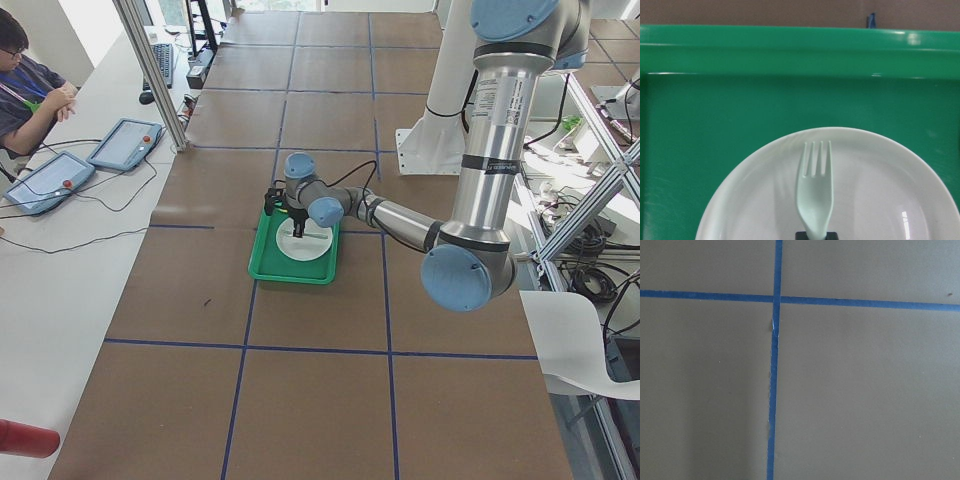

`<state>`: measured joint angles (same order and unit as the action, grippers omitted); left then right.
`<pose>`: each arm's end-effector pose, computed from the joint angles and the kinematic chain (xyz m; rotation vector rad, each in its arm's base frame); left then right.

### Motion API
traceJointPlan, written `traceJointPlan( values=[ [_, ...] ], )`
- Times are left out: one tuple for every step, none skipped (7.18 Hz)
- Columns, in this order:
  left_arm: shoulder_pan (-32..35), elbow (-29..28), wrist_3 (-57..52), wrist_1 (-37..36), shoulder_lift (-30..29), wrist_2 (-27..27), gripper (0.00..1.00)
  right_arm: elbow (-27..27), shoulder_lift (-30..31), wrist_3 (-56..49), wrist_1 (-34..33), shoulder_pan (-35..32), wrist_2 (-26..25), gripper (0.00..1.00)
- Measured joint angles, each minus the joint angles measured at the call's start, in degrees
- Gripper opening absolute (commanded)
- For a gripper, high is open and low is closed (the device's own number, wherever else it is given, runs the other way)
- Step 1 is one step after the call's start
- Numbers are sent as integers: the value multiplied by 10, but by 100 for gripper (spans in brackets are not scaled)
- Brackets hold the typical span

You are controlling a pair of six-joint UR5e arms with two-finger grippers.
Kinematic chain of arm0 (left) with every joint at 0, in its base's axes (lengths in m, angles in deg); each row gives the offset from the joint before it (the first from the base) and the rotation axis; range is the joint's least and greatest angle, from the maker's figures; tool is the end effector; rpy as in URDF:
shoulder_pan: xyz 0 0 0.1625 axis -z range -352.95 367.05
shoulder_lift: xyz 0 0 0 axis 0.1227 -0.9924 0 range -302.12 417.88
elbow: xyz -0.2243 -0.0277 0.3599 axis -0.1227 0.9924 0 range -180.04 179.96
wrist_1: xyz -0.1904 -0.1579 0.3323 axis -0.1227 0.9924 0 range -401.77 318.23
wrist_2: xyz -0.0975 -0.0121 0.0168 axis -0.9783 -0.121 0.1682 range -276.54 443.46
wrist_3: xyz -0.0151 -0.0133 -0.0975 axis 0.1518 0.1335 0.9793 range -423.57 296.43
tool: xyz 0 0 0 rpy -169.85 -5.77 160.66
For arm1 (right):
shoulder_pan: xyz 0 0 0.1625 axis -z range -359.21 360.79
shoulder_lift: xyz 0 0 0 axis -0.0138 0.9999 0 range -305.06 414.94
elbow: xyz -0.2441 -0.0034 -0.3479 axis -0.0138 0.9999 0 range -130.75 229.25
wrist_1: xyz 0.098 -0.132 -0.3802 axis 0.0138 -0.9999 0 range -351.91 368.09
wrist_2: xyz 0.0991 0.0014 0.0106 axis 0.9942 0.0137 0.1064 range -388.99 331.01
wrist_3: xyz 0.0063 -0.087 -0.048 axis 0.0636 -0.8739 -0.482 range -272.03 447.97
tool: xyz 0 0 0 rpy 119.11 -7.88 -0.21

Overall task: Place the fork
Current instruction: 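Lift the fork off the plate and carry it beside the plate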

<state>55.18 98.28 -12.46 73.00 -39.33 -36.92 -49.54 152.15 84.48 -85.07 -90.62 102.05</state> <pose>0.3137 -0.4745 0.4802 0.1040 0.8462 0.0350 0.0787 -0.4344 0.6511 0.0043 -0.7169 -0.0249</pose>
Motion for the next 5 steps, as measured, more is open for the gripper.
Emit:
traceJointPlan(
  values=[
    [9, 2, -19, 1, 9, -2, 0, 0, 0, 0, 0, 0, 0, 100],
    [21, -1, -43, 3, 19, -3, 0, 0, 0, 0, 0, 0, 0, 100],
    [36, -8, -70, 5, 27, -4, 0, 0, 0, 0, 0, 0, 0, 100],
    [48, -18, -93, 7, 35, -4, 0, 0, 0, 0, 0, 0, 0, 100],
    [53, -29, -105, 16, 40, -4, 0, 0, 0, 0, 0, 0, 0, 100]
  ],
)
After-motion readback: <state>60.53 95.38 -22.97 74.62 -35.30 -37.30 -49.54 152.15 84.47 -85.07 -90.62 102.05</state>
